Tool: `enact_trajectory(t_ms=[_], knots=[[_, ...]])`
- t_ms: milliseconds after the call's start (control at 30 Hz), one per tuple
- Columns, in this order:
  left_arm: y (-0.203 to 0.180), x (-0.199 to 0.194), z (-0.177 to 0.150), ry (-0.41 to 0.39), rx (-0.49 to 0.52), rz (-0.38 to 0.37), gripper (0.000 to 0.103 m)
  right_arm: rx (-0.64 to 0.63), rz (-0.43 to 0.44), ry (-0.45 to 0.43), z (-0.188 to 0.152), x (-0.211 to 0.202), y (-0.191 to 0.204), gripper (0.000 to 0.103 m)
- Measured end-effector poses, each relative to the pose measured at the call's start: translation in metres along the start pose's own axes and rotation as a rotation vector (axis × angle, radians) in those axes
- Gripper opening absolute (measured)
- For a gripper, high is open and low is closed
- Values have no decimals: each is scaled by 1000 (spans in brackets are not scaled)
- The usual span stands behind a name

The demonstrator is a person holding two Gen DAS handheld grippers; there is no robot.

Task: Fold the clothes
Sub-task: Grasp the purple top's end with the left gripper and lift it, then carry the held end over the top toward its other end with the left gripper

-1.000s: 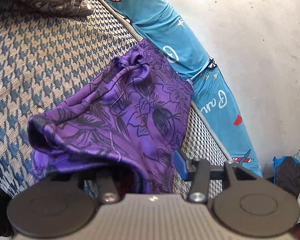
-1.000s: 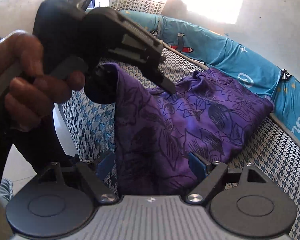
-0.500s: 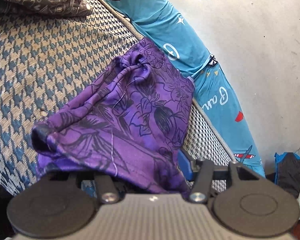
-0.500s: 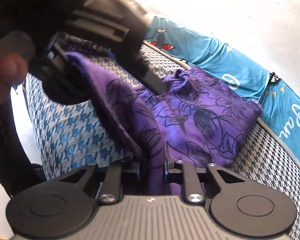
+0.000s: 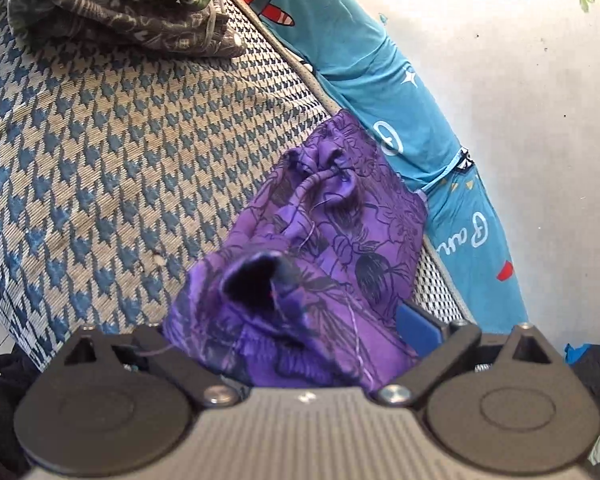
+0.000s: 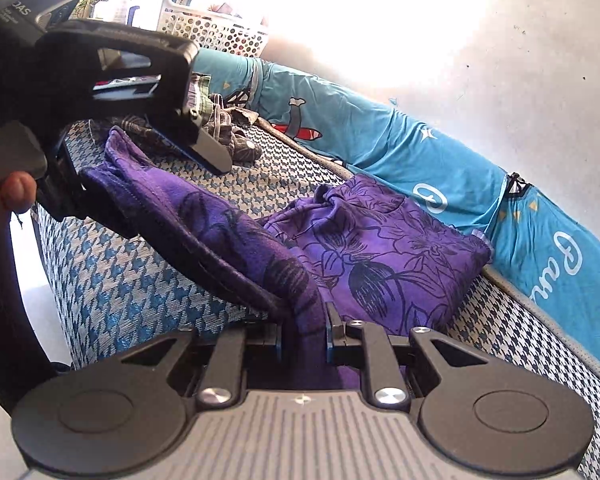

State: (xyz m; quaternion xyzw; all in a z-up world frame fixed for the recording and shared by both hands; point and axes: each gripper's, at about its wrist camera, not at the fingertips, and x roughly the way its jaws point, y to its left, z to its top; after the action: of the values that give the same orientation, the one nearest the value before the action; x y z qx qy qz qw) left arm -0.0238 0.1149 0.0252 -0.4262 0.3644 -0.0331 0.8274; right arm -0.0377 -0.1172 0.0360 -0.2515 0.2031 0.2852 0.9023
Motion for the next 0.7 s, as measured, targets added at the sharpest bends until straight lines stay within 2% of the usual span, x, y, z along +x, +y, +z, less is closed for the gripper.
enact_trajectory(t_ms=[100,133,167,200,233,267,333,433,700], knots=[[8,8,-1,7,-34,7,92,-6,5,-7,0,-2,2,17],[10,10,-1,7,-43,6,86,-9,6,-7,1,-3,3,17],[12,12,-1,6,-52,2,71,-13,6,-8,1,-4,3,17],[13,15,0,6,-60,-8,63,-16,5,-10,1,-4,4,17],[14,17,1,12,-68,-24,49,-19,1,-11,1,-4,4,17],[13,18,2,13,-72,-39,41,-22,-2,-13,1,-4,4,17],[10,20,4,10,-72,-64,32,-32,-14,-24,4,-4,3,17],[-3,16,10,-35,-53,-96,28,-46,-35,-47,9,-5,-1,17],[-51,17,39,-138,24,-152,28,17,-109,-130,35,-1,-33,17]])
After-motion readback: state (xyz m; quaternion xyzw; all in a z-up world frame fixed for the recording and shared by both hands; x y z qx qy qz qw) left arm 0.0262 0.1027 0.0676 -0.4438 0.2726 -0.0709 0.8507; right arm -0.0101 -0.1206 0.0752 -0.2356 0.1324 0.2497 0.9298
